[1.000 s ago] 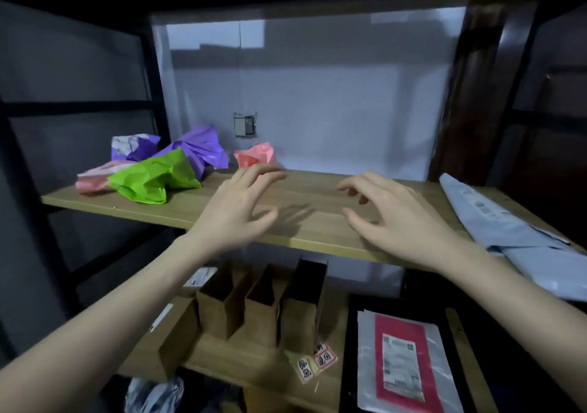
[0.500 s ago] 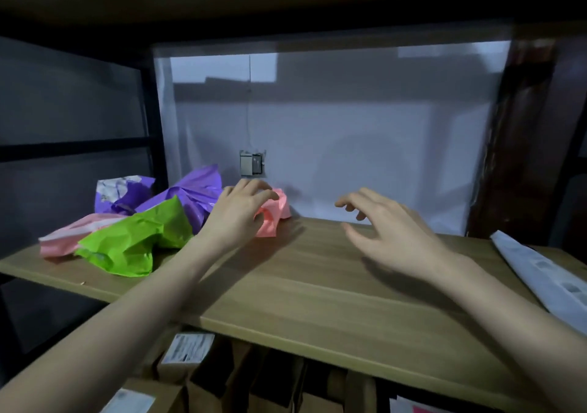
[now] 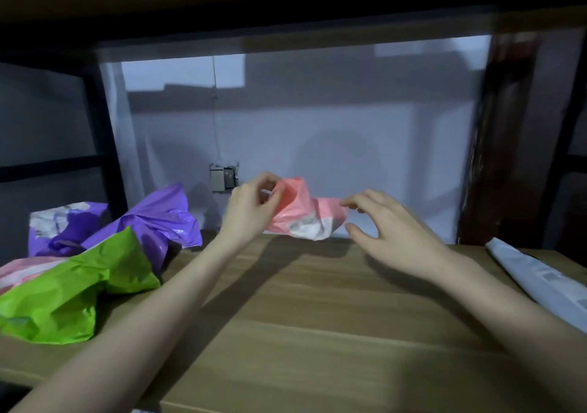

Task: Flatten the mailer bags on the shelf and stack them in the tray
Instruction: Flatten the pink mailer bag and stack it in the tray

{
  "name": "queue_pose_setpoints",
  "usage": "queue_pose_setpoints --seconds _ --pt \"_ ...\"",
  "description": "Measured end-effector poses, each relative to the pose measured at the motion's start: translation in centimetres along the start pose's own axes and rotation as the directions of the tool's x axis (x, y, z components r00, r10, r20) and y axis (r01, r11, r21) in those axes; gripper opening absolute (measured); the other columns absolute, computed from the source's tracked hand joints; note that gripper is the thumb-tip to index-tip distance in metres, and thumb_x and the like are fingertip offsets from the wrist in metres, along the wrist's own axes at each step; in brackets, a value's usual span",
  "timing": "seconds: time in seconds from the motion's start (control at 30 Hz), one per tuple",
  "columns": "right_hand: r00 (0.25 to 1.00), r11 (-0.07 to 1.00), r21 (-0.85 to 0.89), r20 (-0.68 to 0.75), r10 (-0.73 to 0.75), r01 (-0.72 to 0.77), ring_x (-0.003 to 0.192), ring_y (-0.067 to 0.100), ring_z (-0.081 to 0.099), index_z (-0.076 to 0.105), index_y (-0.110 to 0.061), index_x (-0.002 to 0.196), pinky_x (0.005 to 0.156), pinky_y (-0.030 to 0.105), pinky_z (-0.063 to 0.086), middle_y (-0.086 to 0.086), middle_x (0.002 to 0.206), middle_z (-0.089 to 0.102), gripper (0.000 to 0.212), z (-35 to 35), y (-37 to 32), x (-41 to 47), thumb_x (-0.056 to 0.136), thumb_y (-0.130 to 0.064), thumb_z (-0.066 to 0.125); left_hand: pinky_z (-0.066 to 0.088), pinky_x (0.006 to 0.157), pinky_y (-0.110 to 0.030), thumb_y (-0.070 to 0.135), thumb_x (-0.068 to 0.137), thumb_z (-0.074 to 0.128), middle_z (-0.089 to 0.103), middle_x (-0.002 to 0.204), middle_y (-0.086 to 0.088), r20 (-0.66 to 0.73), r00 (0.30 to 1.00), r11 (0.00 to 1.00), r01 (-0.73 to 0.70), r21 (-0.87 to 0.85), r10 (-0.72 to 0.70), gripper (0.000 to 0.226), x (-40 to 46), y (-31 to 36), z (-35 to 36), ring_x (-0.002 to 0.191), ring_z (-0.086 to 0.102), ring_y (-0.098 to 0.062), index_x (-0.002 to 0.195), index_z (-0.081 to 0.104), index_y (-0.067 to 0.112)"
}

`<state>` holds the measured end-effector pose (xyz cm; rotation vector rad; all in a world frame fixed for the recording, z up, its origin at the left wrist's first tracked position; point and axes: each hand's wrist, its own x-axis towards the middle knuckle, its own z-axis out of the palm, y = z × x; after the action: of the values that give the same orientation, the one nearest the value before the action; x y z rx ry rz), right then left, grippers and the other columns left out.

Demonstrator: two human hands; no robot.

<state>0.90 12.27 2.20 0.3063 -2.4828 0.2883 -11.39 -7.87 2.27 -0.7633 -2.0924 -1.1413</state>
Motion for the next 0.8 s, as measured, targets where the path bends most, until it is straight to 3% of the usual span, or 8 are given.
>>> queue_pose_setpoints --seconds 0.1,0.2,0.3,0.37,0.43,0.53,0.63,0.8 --pt "0.999 0.999 0.052 -0.043 0.017 -0.015 0.114 0.019 0.046 0.046 -0.02 0.128 0.096 0.033 0.04 -0.003 0.117 0.05 0.044 0.1 1.4 -0.1 0.086 -0.03 0.051 0.037 0.058 -0.005 0.018 0.093 0.054 0.058 0.066 0.009 0.039 0.989 0.946 0.147 -0.288 -0.142 0.014 0.4 2.6 2.0 0.055 0.052 0.01 0.081 0.058 0.017" --pt "0.984 0.978 0.196 -0.145 0.106 -0.076 0.126 0.018 0.04 0.035 -0.02 0.138 0.101 0.021 0.029 0.001 0.132 0.042 0.054 -0.3 2.6 -0.2 0.088 -0.029 0.054 0.039 0.055 -0.014 0.014 0.094 0.051 0.061 0.072 -0.003 0.126 0.967 0.852 0.256 -0.457 -0.222 0.005 0.2 3.7 3.7 0.058 0.053 -0.004 0.093 0.055 0.011" --pt "0.938 0.907 0.361 -0.181 0.297 -0.217 0.131 0.016 0.036 0.028 -0.019 0.142 0.103 0.024 0.027 0.003 0.142 0.035 0.055 -1.0 3.9 0.1 0.093 -0.027 0.051 0.043 0.05 -0.015 0.004 0.093 0.051 0.064 0.063 0.001 0.195 0.934 0.752 0.356 -0.555 -0.298 0.015 -0.6 4.1 4.7 0.049 0.055 -0.001 0.093 0.046 0.018" --pt "0.9 0.815 0.489 -0.123 0.417 -0.311 0.122 0.017 0.044 0.028 -0.019 0.141 0.095 0.023 0.03 0.005 0.137 0.043 0.052 -1.3 4.5 0.2 0.094 -0.027 0.048 0.047 0.046 -0.016 0.0 0.09 0.054 0.064 0.064 0.003 0.205 0.927 0.744 0.375 -0.553 -0.315 0.019 -1.2 4.2 4.8 0.047 0.057 -0.001 0.095 0.045 0.017" --pt "0.879 0.703 0.608 -0.02 0.477 -0.368 0.103 0.02 0.055 0.03 -0.019 0.138 0.081 0.024 0.032 0.008 0.117 0.059 0.047 -1.1 4.7 0.2 0.096 -0.03 0.046 0.048 0.045 -0.018 -0.002 0.089 0.054 0.063 0.073 0.0 0.196 0.936 0.778 0.351 -0.521 -0.292 0.018 -1.6 4.0 4.6 0.052 0.059 -0.004 0.103 0.052 0.008" --pt "0.871 0.612 0.701 0.024 0.491 -0.365 0.087 0.017 0.059 0.042 -0.02 0.127 0.09 0.035 0.043 -0.004 0.084 0.062 0.034 -0.3 4.8 0.4 0.096 -0.034 0.044 0.049 0.062 -0.021 0.006 0.094 0.049 0.068 0.089 0.004 0.226 0.945 0.812 0.319 -0.488 -0.236 0.019 -1.8 3.8 4.3 0.072 0.061 -0.008 0.105 0.063 0.013" --pt "0.88 0.542 0.784 0.012 0.475 -0.303 0.076 0.01 0.058 0.052 -0.021 0.102 0.084 0.031 0.044 -0.009 0.078 0.06 0.012 -0.1 4.6 0.5 0.094 -0.031 0.049 0.05 0.081 -0.021 0.022 0.1 0.032 0.068 0.097 0.013 0.298 0.913 0.769 0.397 -0.5 -0.278 0.033 -2.4 4.1 4.3 0.081 0.065 0.003 0.095 0.063 0.033" --pt "0.864 0.482 0.816 0.042 0.502 -0.32 0.072 0.017 0.063 0.048 -0.019 0.09 0.076 0.032 0.045 0.004 0.087 0.063 0.013 0.3 4.1 0.1 0.092 -0.028 0.056 0.043 0.098 -0.03 0.044 0.1 0.022 0.073 0.097 0.012 0.324 0.901 0.585 0.435 -0.685 -0.29 0.047 -2.5 4.4 4.3 0.097 0.066 -0.006 0.098 0.066 0.028"
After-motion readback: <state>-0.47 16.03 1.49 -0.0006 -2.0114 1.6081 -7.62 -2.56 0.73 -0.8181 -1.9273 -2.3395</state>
